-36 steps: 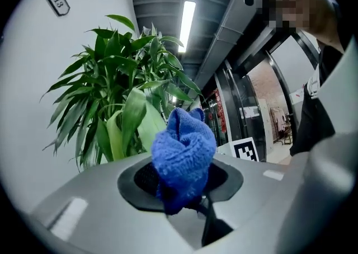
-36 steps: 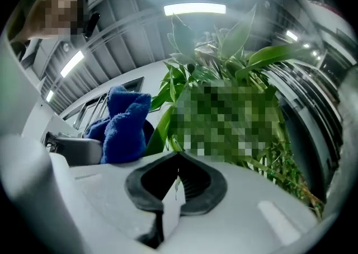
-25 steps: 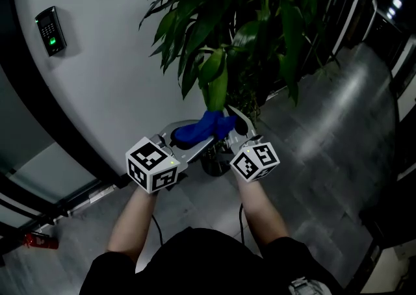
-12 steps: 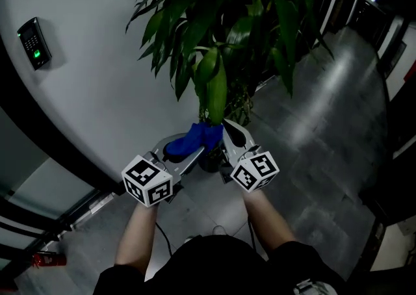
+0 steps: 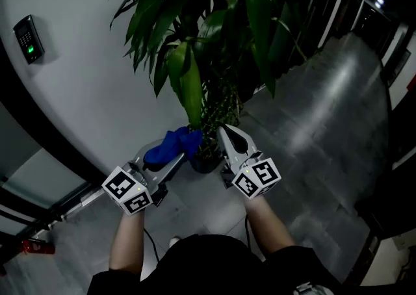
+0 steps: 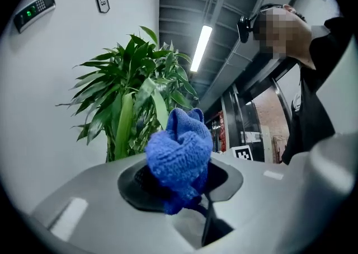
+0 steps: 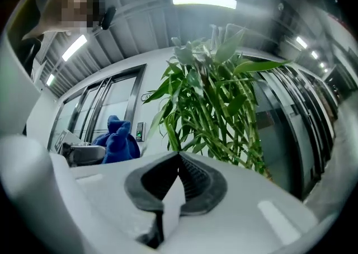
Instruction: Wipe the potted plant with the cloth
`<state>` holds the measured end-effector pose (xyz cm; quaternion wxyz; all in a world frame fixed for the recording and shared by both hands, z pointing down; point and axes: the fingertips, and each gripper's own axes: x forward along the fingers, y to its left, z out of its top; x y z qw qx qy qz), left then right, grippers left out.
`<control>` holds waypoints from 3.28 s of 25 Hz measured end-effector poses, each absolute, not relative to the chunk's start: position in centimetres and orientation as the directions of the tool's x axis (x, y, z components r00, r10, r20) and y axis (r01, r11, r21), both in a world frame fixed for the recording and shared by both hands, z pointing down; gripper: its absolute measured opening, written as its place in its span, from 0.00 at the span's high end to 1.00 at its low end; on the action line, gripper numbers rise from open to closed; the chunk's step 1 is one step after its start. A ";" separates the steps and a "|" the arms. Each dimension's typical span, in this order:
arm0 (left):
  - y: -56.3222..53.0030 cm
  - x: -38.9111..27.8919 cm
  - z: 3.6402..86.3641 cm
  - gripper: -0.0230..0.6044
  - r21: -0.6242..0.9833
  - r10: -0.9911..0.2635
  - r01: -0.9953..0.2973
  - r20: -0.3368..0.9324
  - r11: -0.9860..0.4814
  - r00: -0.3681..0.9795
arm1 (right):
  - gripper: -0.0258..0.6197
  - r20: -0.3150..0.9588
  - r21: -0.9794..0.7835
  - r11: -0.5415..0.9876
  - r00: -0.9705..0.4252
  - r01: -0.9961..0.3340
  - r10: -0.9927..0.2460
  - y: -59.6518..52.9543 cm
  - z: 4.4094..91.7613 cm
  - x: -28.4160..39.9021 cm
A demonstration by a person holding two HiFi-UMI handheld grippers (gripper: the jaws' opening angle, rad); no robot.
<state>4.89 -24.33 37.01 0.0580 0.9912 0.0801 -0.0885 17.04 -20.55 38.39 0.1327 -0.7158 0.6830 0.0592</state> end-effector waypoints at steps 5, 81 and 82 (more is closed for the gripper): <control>-19.3 7.9 34.9 0.72 0.108 -0.020 0.013 -0.297 -0.994 0.955 | 0.96 -0.295 -0.106 0.025 0.007 -0.994 -0.955 -13.0 37.6 22.5; -16.3 30.4 29.4 0.72 -0.415 -0.569 -0.492 0.078 -0.765 0.819 | 0.96 -0.337 0.009 0.536 -0.507 -0.844 -0.794 -18.6 32.1 33.5; -16.1 30.4 29.5 0.72 -0.413 -0.570 -0.493 0.081 -0.766 0.817 | 0.96 -0.335 0.007 0.537 -0.507 -0.844 -0.794 -18.5 32.2 33.6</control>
